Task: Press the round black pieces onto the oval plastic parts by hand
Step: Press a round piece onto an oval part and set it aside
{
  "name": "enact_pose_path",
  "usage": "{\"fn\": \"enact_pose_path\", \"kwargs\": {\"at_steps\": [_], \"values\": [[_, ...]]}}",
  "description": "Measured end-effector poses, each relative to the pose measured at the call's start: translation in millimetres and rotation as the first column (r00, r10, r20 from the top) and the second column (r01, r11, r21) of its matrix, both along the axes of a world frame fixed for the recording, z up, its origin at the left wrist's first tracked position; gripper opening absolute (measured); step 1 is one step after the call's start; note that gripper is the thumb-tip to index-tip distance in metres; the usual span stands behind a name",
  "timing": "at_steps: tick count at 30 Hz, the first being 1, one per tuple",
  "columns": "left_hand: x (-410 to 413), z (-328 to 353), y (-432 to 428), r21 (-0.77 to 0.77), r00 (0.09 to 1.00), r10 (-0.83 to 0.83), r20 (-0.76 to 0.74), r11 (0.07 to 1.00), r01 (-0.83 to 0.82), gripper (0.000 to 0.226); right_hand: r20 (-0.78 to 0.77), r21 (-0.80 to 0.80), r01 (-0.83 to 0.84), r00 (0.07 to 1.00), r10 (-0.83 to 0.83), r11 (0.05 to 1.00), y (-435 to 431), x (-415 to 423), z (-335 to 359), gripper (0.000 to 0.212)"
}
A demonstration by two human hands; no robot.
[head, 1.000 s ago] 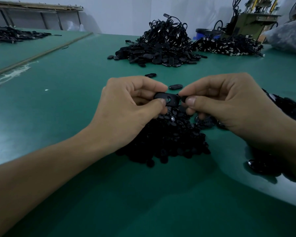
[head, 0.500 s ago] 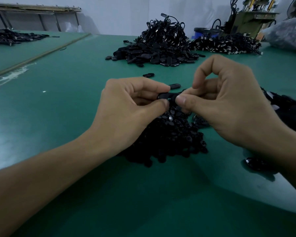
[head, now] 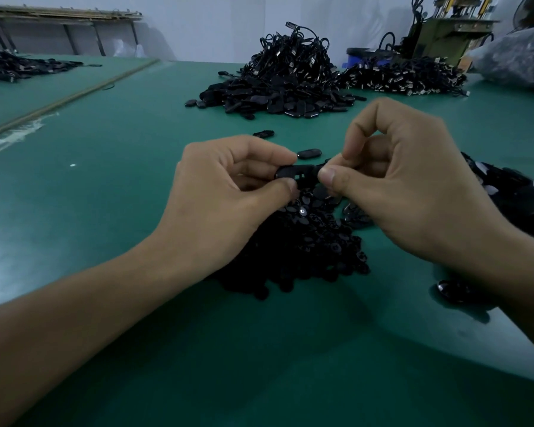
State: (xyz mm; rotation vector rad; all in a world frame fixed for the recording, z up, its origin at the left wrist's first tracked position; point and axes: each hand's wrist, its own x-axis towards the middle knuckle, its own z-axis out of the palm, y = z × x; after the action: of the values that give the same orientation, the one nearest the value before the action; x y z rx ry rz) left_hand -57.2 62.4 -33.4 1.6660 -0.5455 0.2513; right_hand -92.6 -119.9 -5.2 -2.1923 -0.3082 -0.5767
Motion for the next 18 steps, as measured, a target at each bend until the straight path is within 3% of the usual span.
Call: {"fn": "enact_pose_path", "kwargs": {"at_steps": [4, 8, 12, 15, 18], "values": [[1.1, -0.4, -0.9, -0.029, 0.999, 0.020, -0.032, 0.999, -0.021, 0.027, -0.040, -0.004, 0.004, 0.999, -0.005, 1.000, 1.0, 2.2, -2.1, 0.019], [0.8, -0.3, -2.0, -0.040, 0.999, -0.013, -0.053, 0.999, 0.011, 0.022, -0.133, 0.146, -0.062, 0.988, 0.082, 0.987, 7.3, 2.0, -4.1, 0.019], [3.3, 0.4, -0.1, 0.003, 0.996, -0.041, -0.079, 0.999, 0.042, 0.029, -0.128, 0.269, -0.109, 0.981, 0.147, 0.957, 10.3, 1.5, -4.2, 0.017], [4.5, -0.4, 0.8, 0.053, 0.992, -0.057, -0.109, 0.997, 0.063, 0.039, -0.116, 0.304, -0.119, 0.980, 0.161, 0.945, 10.6, 1.8, -3.9, 0.017], [3.6, -0.8, -0.4, 0.081, 0.997, -0.049, -0.065, 0.995, 0.055, 0.035, -0.103, 0.299, -0.111, 0.984, 0.148, 0.948, 10.1, 2.4, -4.9, 0.019]]}}
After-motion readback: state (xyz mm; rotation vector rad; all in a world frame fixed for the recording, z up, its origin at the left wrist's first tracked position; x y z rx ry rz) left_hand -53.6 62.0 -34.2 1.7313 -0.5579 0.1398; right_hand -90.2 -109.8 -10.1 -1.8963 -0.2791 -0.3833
